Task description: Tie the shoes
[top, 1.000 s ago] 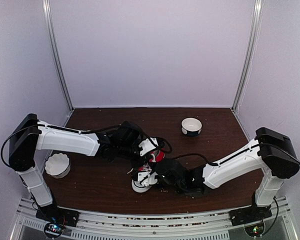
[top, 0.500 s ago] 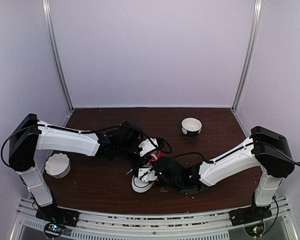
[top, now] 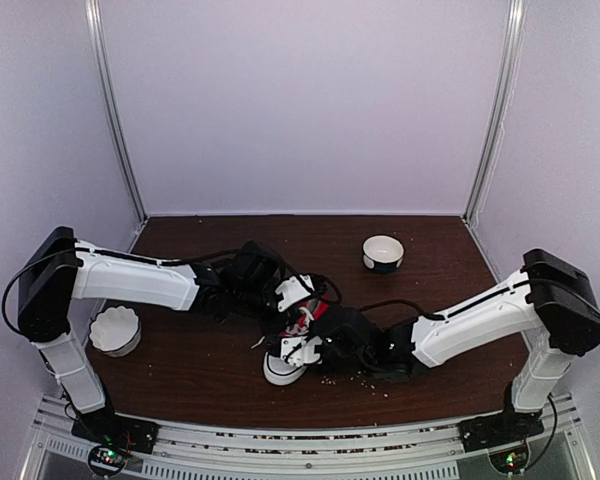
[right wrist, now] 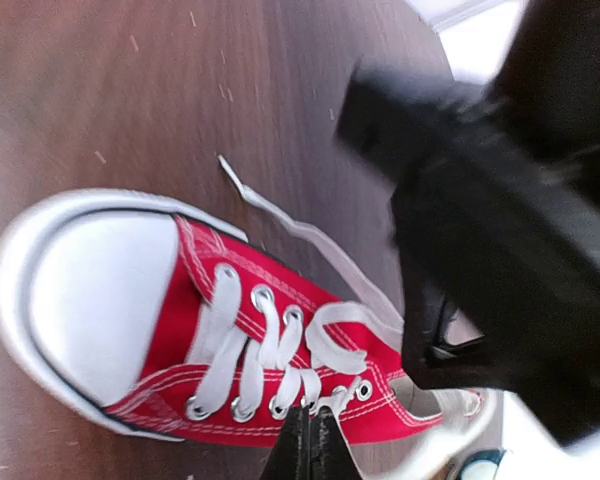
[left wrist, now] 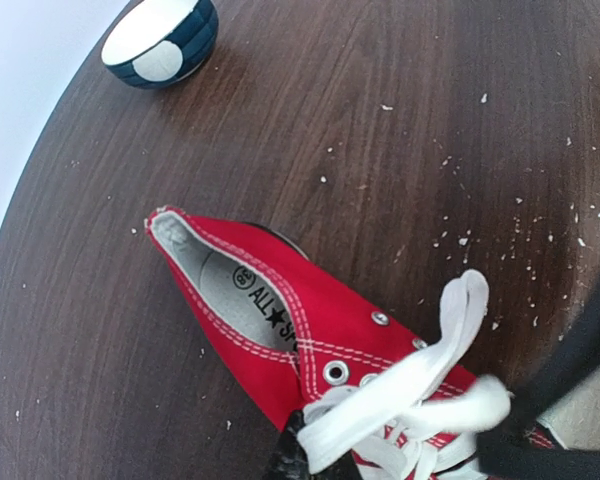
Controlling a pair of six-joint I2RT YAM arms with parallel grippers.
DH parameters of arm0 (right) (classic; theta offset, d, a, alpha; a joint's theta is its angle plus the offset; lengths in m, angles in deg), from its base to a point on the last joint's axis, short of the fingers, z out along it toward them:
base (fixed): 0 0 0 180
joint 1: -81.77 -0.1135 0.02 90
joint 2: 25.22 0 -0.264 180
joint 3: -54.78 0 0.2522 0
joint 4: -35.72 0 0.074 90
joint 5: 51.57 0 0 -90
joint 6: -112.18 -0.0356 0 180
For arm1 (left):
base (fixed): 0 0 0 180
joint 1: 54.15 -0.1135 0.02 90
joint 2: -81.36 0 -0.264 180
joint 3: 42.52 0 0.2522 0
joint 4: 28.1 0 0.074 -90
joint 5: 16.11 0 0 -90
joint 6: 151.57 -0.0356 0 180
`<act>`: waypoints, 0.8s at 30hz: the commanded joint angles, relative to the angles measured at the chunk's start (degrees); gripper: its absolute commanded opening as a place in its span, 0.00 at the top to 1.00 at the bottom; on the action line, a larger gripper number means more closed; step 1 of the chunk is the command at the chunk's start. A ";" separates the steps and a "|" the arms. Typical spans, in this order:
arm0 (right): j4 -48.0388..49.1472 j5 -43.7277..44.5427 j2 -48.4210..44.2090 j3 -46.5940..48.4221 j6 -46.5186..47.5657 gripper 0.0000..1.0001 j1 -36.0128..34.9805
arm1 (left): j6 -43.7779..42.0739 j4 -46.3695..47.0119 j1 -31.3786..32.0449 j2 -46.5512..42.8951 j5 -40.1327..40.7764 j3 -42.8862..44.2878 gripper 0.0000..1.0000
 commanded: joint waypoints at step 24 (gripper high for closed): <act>16.31 -26.16 -18.10 -16.93 -26.62 0.85 9.07 | 2.00 0.37 -1.65 1.68 -2.03 1.96 1.00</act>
